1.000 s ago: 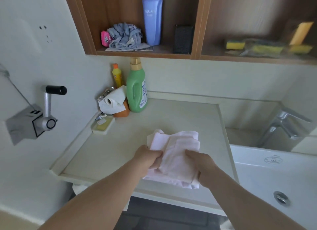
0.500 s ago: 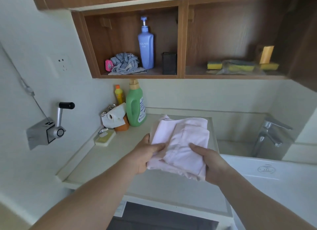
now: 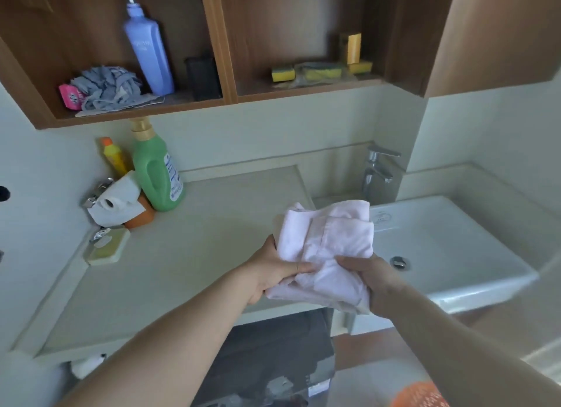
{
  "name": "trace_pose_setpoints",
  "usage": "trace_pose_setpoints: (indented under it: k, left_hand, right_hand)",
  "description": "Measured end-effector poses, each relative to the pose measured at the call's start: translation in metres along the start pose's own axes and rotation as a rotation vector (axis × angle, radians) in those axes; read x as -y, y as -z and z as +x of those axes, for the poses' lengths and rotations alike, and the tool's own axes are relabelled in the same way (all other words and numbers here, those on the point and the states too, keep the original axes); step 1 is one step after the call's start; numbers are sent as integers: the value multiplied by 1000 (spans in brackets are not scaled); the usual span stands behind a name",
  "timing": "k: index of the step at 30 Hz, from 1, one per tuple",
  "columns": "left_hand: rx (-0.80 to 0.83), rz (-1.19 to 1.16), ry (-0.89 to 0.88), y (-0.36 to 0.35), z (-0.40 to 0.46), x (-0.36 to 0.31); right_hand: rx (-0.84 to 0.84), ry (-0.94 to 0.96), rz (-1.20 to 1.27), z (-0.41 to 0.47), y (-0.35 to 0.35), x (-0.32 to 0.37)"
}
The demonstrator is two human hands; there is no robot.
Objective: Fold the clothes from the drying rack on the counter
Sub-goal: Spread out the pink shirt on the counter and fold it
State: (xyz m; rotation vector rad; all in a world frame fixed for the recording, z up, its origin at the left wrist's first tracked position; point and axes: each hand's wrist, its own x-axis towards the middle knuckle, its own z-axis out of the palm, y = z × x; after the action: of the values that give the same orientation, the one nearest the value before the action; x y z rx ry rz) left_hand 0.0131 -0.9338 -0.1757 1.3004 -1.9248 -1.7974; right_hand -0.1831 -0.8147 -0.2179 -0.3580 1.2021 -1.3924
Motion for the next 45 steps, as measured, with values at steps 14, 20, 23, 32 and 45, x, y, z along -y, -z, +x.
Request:
trace_pose_setpoints:
  k: [14,20,23,32,45]
  left_hand:
    - [419,388,-142,-205,-4,83]
    - [468,467,-50,-292,9,93]
    - [456,523,67,-345,17,118]
    - [441,631,339,-469,50,269]
    - [336,516,618,-569,197,567]
  right_hand:
    - [-689,-32,193,-151,156,-118]
    - [-786,-140,287,-176,229,-158]
    - [-836,-228,273,-184,276,-188]
    - [-1020,-493,-58,-153,402,-296]
    - [-985,-710,-323,-20,558,-529]
